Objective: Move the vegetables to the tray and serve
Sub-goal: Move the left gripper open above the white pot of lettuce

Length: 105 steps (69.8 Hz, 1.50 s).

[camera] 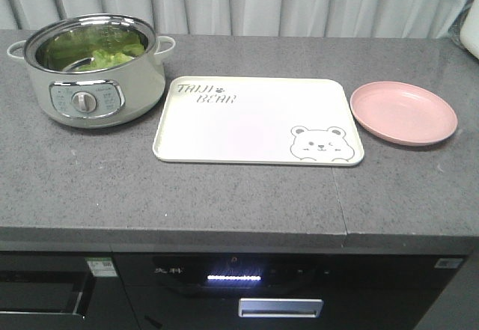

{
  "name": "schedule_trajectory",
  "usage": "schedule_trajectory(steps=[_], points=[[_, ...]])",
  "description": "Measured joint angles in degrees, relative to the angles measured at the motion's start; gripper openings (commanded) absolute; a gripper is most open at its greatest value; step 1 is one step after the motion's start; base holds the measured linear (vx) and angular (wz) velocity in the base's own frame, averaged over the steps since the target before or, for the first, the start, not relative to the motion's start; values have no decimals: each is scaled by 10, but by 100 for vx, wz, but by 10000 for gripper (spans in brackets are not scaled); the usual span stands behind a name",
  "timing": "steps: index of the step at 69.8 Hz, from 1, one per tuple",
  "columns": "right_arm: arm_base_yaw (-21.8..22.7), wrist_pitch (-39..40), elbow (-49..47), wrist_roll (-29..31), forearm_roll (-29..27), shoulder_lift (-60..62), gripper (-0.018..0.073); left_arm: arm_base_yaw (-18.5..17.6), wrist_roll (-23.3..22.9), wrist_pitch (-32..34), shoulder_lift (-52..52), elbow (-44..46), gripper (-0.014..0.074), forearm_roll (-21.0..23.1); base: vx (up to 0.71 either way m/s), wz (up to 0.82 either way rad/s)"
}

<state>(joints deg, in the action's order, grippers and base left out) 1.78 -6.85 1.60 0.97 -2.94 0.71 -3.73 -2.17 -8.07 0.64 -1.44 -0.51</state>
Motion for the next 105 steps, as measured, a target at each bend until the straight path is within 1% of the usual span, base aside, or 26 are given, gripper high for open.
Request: schedule_trajectory(steps=[49, 105], points=[[0, 0, 0, 0, 0, 0, -6, 0, 0, 0, 0, 0, -6, 0, 11, 0], [0, 0, 0, 0, 0, 0, -6, 0, 0, 0, 0, 0, -6, 0, 3, -2]])
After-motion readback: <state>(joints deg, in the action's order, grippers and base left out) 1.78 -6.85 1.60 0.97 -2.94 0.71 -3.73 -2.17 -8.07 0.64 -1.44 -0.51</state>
